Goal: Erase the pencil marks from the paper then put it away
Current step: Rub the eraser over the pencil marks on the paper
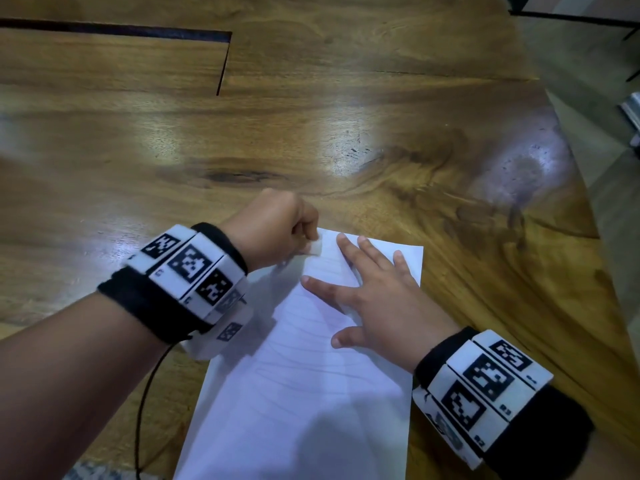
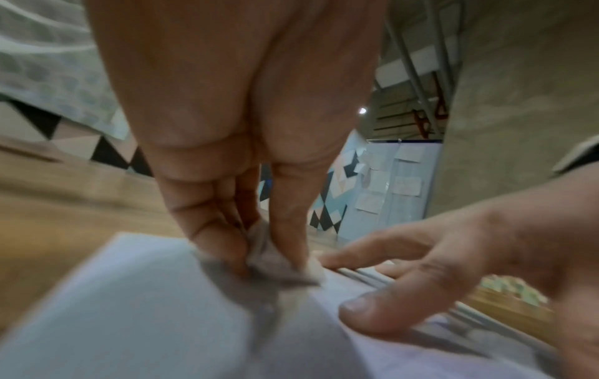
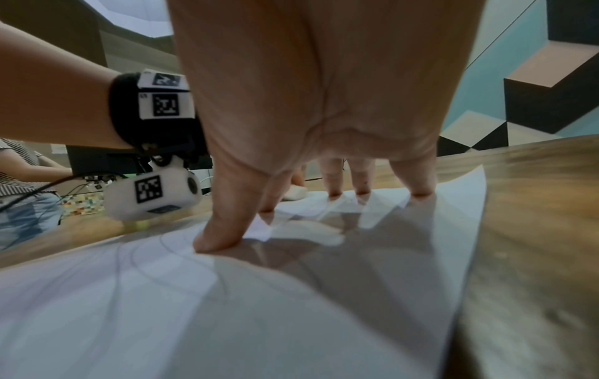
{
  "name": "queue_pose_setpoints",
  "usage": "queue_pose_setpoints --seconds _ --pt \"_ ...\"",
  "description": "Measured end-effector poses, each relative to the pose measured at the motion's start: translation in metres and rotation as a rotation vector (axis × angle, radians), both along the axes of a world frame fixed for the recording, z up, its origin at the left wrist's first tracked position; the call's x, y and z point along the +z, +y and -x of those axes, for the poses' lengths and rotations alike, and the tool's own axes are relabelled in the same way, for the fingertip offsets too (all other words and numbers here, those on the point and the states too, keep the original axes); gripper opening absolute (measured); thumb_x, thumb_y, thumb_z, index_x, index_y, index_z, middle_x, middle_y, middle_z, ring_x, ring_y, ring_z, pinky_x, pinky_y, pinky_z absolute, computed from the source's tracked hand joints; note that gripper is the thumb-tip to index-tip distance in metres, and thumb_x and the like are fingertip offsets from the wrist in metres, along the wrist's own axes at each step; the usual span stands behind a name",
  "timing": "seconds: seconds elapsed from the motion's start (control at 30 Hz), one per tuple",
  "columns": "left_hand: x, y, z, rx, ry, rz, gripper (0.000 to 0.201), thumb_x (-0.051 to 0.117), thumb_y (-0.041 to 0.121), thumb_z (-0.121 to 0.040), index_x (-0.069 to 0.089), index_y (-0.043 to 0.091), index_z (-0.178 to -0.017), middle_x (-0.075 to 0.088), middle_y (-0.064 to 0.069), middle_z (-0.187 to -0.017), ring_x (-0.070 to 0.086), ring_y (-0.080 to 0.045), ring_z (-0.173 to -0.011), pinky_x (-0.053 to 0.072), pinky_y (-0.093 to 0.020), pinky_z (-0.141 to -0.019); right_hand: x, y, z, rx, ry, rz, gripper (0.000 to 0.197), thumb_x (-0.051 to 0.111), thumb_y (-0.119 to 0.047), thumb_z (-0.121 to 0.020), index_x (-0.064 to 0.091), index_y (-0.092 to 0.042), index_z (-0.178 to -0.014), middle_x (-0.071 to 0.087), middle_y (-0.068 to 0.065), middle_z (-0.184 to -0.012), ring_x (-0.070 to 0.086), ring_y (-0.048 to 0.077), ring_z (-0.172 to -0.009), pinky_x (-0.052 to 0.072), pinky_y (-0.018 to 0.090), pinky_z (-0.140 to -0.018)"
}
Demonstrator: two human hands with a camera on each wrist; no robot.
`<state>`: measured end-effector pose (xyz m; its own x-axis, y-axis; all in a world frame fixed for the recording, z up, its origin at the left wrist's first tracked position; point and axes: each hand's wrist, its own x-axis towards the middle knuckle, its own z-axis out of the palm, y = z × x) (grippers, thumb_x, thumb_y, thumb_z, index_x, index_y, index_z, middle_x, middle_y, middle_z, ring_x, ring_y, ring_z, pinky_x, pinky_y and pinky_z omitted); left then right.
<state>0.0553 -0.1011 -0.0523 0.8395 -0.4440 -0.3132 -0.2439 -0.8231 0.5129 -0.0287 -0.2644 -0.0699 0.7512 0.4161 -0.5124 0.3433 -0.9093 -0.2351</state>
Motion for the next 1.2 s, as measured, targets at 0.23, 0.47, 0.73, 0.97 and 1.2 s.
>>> queue_pose_setpoints --seconds 0.23,0.47,0.73,0.97,1.2 --pt "0.0 -0.004 -0.005 0.037 -0.027 0.043 0.005 0.07 0.009 -0.074 0.068 0.014 -0.076 0.06 0.006 -0.051 0.057 -0.005 -0.051 0.042 -0.013 -0.055 0.001 0.0 0.0 0.016 -0.006 0.019 0.079 0.057 -0.054 -0.083 0.003 -0.059 -0.14 -0.029 0.001 -0.154 -0.027 0.023 -0.142 -0.005 0.054 -0.115" --pt "0.001 0.01 0.007 -0.1 0.03 -0.052 0.008 0.075 0.014 -0.069 0.07 0.014 -0.076 0.061 -0.001 -0.069 0.055 -0.017 -0.069 0.038 -0.018 -0.06 0.001 0.001 0.0 0.019 0.004 0.025 0.079 0.057 -0.055 -0.083 0.002 -0.06 -0.139 -0.029 0.001 -0.154 -0.026 0.023 -0.142 -0.006 0.053 -0.114" --pt "-0.007 -0.001 0.003 0.01 -0.081 0.002 0.005 0.069 0.013 -0.076 0.065 0.014 -0.076 0.053 0.01 -0.061 0.048 -0.01 -0.059 0.032 -0.023 -0.054 0.002 0.001 -0.001 0.012 0.015 0.022 0.079 0.058 -0.054 -0.083 0.003 -0.06 -0.14 -0.029 0.002 -0.154 -0.027 0.022 -0.141 -0.006 0.054 -0.114" --pt "-0.007 0.001 0.002 0.045 -0.031 0.027 0.008 0.064 0.008 -0.077 0.062 0.015 -0.077 0.062 0.002 -0.066 0.058 -0.016 -0.062 0.04 -0.022 -0.057 0.002 0.001 0.0 0.008 0.013 0.017 0.079 0.059 -0.053 -0.083 0.004 -0.06 -0.14 -0.028 0.001 -0.154 -0.026 0.023 -0.142 -0.006 0.054 -0.114" --pt "-0.012 0.011 0.008 -0.002 -0.028 0.019 0.005 0.064 0.01 -0.079 0.06 0.012 -0.077 0.048 0.012 -0.06 0.043 0.002 -0.054 0.036 -0.02 -0.054 -0.001 0.001 -0.001 0.015 0.006 0.028 0.079 0.058 -0.055 -0.083 0.003 -0.061 -0.139 -0.029 0.001 -0.154 -0.026 0.023 -0.142 -0.006 0.054 -0.114"
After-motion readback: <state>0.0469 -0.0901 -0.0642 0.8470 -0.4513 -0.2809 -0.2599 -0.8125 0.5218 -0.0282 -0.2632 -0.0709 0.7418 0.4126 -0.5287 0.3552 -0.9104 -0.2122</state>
